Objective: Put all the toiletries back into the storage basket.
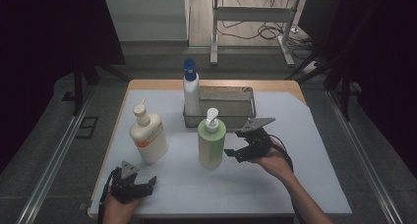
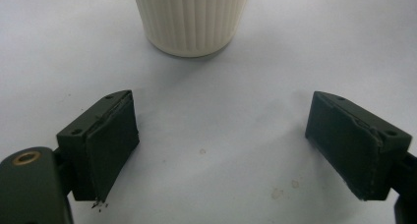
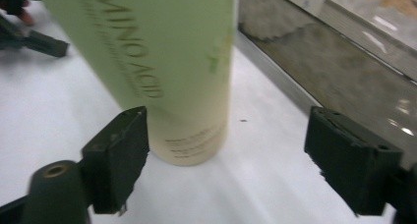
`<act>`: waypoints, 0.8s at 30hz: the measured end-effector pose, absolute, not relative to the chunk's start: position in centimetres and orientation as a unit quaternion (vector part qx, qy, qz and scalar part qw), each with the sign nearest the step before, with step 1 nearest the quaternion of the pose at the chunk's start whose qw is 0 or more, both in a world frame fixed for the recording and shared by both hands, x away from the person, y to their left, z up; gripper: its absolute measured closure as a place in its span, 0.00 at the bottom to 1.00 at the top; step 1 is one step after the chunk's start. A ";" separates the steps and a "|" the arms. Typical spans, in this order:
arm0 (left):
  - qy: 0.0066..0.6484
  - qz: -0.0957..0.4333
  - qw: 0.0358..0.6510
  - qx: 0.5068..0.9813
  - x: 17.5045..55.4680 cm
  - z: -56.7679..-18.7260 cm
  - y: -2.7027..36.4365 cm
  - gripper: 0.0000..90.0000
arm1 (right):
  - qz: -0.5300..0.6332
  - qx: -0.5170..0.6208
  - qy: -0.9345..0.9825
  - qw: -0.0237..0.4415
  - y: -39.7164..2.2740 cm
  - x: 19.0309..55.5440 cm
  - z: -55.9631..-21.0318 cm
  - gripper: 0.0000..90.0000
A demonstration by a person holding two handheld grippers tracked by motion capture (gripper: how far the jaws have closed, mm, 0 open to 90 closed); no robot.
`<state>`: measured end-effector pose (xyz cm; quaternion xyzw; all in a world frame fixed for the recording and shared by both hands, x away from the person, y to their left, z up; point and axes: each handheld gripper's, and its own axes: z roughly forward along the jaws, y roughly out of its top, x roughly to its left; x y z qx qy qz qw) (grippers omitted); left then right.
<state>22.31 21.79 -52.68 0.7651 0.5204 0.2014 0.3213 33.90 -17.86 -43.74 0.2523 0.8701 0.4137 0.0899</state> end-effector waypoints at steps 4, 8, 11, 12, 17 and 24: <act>0.520 0.202 0.322 0.765 22.3 -52.7 21.8 0.13 | 0.416 0.246 0.871 0.086 -17.4 33.5 -43.7 0.16; 0.521 0.202 0.321 0.765 22.3 -52.7 21.8 0.13 | 0.417 0.240 0.873 0.082 -16.6 33.0 -43.7 0.14; 0.521 0.202 0.321 0.765 22.3 -52.7 21.8 0.13 | 0.420 0.234 0.873 0.083 -16.1 32.8 -43.6 0.13; 0.520 0.202 0.321 0.765 22.3 -52.7 21.8 0.13 | 0.421 0.233 0.873 0.083 -15.8 32.8 -43.5 0.12; 0.519 0.202 0.321 0.766 22.3 -52.7 21.8 0.13 | 0.427 0.229 0.871 0.082 -15.0 32.8 -43.3 0.11; 0.519 0.202 0.321 0.766 22.3 -52.7 21.8 0.13 | 0.429 0.227 0.871 0.082 -14.2 33.0 -43.1 0.10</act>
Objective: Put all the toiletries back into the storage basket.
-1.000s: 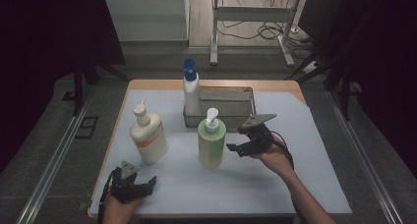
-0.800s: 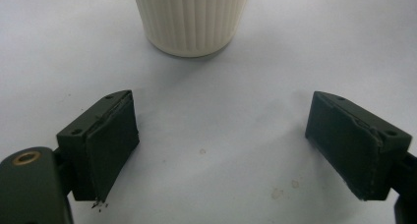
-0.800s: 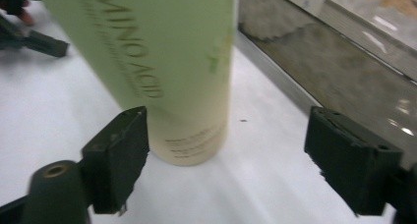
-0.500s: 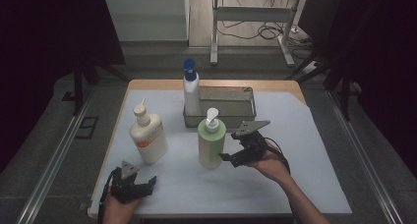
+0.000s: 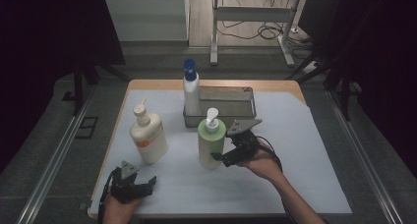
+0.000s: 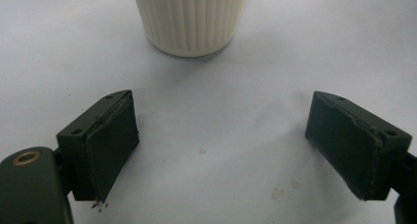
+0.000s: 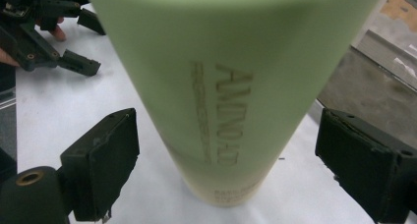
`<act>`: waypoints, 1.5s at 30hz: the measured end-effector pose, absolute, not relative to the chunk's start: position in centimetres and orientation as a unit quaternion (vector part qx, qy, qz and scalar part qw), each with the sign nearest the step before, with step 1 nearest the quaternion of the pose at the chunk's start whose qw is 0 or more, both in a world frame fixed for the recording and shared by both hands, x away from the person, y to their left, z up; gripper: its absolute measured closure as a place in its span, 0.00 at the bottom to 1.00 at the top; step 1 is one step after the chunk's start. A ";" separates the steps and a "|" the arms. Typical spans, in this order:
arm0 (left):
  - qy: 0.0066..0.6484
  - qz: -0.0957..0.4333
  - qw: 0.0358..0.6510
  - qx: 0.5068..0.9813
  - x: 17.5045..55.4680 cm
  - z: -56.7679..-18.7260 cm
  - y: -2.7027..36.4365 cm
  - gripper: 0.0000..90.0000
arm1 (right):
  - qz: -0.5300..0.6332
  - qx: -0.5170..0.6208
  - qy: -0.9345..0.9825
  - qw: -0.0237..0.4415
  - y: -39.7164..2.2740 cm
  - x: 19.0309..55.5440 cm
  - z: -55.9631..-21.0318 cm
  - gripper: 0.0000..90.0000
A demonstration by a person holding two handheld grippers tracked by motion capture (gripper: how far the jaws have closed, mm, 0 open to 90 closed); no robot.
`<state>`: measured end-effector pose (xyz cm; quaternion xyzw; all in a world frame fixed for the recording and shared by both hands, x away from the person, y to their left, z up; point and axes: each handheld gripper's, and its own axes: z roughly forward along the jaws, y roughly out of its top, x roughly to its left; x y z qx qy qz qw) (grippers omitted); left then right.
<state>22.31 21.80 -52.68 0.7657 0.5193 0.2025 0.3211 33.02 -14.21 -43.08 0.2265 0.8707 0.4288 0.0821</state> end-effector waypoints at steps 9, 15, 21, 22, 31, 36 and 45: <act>0.519 0.202 0.321 0.766 22.3 -52.7 21.8 0.13 | 0.426 0.223 0.872 0.089 -12.9 33.3 -42.9 0.11; 0.519 0.202 0.321 0.766 22.3 -52.7 21.8 0.13 | 0.427 0.226 0.871 0.090 -12.3 33.6 -42.8 0.11; 0.519 0.202 0.321 0.766 22.3 -52.7 21.8 0.13 | 0.427 0.227 0.870 0.094 -11.7 33.9 -43.1 0.11; 0.519 0.202 0.321 0.766 22.3 -52.7 21.8 0.13 | 0.425 0.228 0.871 0.095 -11.5 34.0 -43.3 0.11; 0.519 0.202 0.321 0.766 22.3 -52.7 21.8 0.13 | 0.416 0.229 0.874 0.105 -11.3 33.8 -43.2 0.13; 0.519 0.202 0.321 0.766 22.3 -52.7 21.8 0.13 | 0.411 0.234 0.874 0.110 -11.2 33.6 -43.1 0.14; 0.519 0.202 0.321 0.766 22.3 -52.7 21.8 0.13 | 0.401 0.238 0.877 0.114 -11.5 33.5 -42.4 0.14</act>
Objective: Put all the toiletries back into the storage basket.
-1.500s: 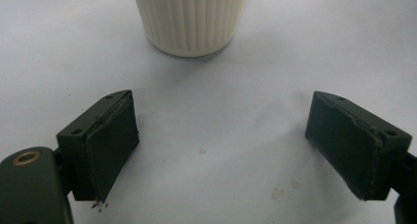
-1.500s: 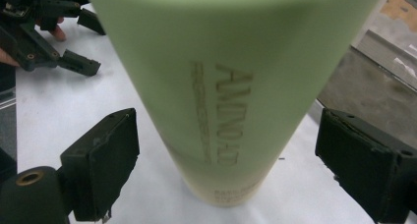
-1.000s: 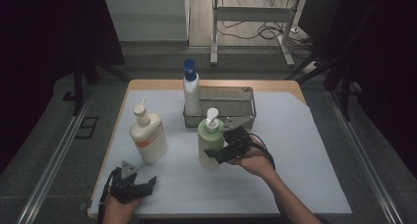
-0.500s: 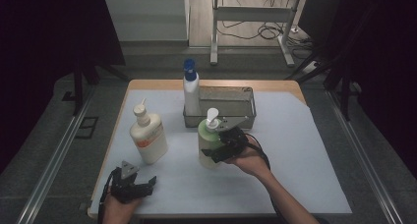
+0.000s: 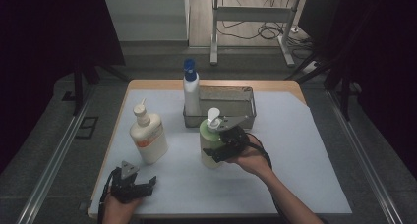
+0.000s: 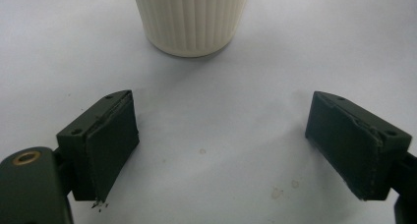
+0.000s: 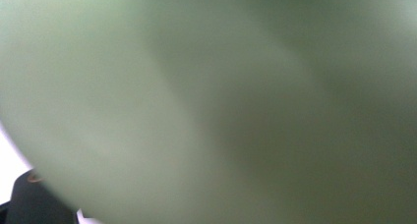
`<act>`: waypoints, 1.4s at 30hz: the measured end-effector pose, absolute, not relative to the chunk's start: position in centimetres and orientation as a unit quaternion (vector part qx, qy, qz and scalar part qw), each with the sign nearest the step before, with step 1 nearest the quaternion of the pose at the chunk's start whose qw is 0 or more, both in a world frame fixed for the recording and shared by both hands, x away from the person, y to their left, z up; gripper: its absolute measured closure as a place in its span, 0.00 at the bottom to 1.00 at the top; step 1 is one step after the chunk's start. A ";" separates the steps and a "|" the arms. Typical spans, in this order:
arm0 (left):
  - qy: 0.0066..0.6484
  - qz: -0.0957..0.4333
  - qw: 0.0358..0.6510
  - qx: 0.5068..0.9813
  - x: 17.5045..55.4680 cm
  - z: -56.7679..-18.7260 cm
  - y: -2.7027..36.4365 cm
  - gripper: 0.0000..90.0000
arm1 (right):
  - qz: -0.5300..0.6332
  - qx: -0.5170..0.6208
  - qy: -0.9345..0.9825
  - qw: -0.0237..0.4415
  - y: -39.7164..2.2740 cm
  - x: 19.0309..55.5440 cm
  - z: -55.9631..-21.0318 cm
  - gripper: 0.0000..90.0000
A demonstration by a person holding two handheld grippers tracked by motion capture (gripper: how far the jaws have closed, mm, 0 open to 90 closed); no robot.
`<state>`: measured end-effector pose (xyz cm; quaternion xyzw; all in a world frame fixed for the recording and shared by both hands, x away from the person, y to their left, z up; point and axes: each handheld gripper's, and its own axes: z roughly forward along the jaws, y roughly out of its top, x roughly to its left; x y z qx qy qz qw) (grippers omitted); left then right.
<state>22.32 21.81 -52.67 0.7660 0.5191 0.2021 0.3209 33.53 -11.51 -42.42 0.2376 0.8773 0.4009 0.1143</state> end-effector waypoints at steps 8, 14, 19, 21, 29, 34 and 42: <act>0.519 0.202 0.321 0.766 22.3 -52.7 21.8 0.13 | 0.407 0.245 0.873 0.112 -12.2 34.0 -40.7 0.14; 0.519 0.202 0.321 0.766 22.3 -52.7 21.8 0.13 | 0.408 0.246 0.872 0.114 -12.3 34.3 -39.8 0.14; 0.519 0.202 0.321 0.766 22.3 -52.7 21.8 0.13 | 0.410 0.245 0.871 0.116 -12.2 34.5 -38.8 0.14; 0.519 0.202 0.321 0.766 22.3 -52.7 21.8 0.13 | 0.410 0.245 0.871 0.118 -12.2 34.6 -38.4 0.14; 0.520 0.202 0.322 0.765 22.3 -52.7 21.8 0.13 | 0.411 0.250 0.868 0.122 -12.2 35.3 -37.1 0.14; 0.520 0.202 0.321 0.765 22.3 -52.7 21.8 0.13 | 0.411 0.252 0.866 0.131 -12.1 35.8 -36.2 0.14; 0.520 0.202 0.321 0.765 22.3 -52.7 21.8 0.13 | 0.410 0.262 0.862 0.139 -12.1 36.8 -35.1 0.14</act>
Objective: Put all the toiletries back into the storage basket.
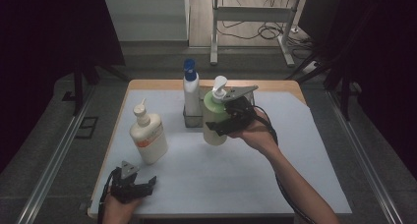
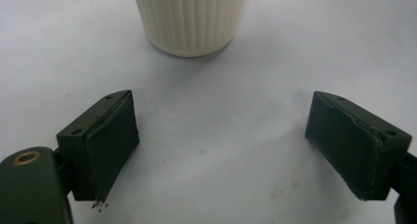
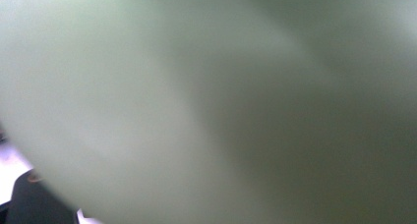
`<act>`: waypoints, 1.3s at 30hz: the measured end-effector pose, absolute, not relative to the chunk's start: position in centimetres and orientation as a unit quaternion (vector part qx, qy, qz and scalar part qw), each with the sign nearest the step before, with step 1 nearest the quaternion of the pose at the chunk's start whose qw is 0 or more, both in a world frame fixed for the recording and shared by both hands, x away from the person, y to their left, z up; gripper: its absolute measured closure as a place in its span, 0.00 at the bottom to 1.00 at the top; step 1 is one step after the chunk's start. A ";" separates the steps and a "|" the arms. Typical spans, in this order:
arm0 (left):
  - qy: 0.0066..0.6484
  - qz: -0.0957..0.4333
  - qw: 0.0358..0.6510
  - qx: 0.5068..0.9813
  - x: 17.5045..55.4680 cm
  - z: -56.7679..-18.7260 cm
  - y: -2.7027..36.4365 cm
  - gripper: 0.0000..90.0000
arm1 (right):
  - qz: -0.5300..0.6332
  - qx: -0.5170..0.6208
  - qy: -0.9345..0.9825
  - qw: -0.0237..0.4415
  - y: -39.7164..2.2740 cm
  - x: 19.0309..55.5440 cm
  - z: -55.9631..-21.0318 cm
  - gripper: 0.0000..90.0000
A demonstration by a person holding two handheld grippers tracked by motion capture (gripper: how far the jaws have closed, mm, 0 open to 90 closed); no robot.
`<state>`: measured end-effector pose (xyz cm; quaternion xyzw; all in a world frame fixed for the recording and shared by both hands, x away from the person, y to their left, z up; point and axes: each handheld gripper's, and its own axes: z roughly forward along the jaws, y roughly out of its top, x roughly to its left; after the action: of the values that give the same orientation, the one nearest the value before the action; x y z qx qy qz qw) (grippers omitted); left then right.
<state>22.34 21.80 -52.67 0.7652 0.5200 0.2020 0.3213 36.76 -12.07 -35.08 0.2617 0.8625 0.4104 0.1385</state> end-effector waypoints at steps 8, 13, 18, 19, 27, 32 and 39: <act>0.520 0.202 0.321 0.765 22.3 -52.7 21.8 0.13 | 0.411 0.275 0.857 0.145 -12.1 38.0 -34.6 0.14; 0.520 0.202 0.321 0.765 22.3 -52.7 21.8 0.13 | 0.413 0.285 0.852 0.151 -12.1 39.0 -34.2 0.14; 0.520 0.202 0.321 0.765 22.3 -52.7 21.8 0.13 | 0.412 0.292 0.849 0.158 -12.1 39.6 -33.9 0.14; 0.520 0.202 0.321 0.765 22.3 -52.7 21.8 0.13 | 0.412 0.296 0.847 0.159 -12.1 39.8 -33.8 0.14; 0.520 0.201 0.321 0.765 22.4 -52.7 21.8 0.13 | 0.414 0.306 0.842 0.164 -12.2 40.7 -33.6 0.14; 0.521 0.199 0.320 0.765 22.4 -52.6 21.8 0.13 | 0.412 0.312 0.839 0.169 -12.2 41.4 -33.5 0.14; 0.523 0.198 0.320 0.765 22.4 -52.6 21.8 0.14 | 0.412 0.323 0.834 0.175 -12.3 42.5 -33.3 0.14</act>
<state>22.44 21.83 -52.61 0.7647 0.5233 0.1977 0.3199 42.46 -12.26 -33.34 0.3232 0.8339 0.4117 0.1752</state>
